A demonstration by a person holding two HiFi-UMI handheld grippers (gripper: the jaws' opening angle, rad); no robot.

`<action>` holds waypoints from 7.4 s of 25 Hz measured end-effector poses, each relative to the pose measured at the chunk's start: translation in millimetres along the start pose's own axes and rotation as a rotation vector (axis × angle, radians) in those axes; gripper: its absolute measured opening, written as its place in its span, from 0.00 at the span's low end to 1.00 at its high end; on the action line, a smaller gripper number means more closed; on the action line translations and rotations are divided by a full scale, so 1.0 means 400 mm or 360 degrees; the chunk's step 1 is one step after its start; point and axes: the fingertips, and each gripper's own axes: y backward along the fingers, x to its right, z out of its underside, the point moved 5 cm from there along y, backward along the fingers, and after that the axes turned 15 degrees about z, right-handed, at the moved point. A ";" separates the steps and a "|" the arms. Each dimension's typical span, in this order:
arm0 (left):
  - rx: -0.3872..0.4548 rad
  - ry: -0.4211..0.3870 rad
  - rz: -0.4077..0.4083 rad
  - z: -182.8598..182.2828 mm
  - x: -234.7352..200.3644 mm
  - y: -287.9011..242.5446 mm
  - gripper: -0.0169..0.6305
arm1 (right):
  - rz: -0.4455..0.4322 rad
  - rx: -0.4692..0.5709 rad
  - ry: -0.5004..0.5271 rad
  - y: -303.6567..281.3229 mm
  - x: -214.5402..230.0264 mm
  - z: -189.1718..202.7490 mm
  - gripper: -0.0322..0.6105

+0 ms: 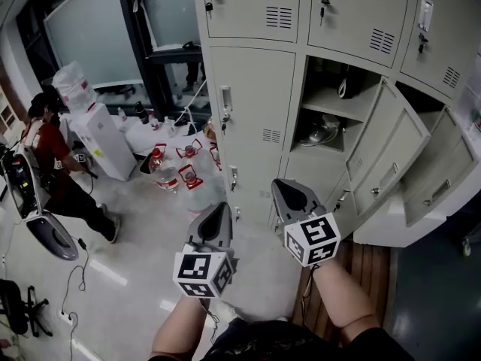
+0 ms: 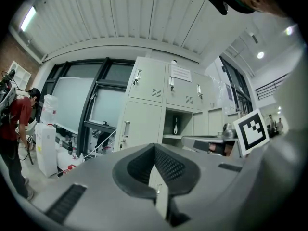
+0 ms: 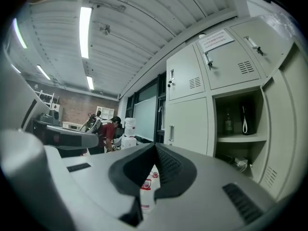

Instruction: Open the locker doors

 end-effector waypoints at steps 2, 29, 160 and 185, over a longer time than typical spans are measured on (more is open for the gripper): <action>0.0002 -0.0005 0.0009 -0.007 -0.051 0.006 0.03 | 0.0005 0.0001 0.0000 -0.040 -0.036 -0.006 0.05; -0.0029 -0.0051 0.0166 -0.047 -0.392 0.013 0.03 | 0.0152 -0.0006 -0.0088 -0.379 -0.245 -0.029 0.12; -0.0129 0.0002 0.0510 0.017 -0.253 -0.025 0.03 | 0.0684 -0.0112 0.0126 -0.279 -0.074 0.134 0.29; -0.0156 -0.0003 0.0654 0.062 -0.084 -0.053 0.03 | 0.0792 -0.0201 0.0044 -0.081 0.085 0.153 0.21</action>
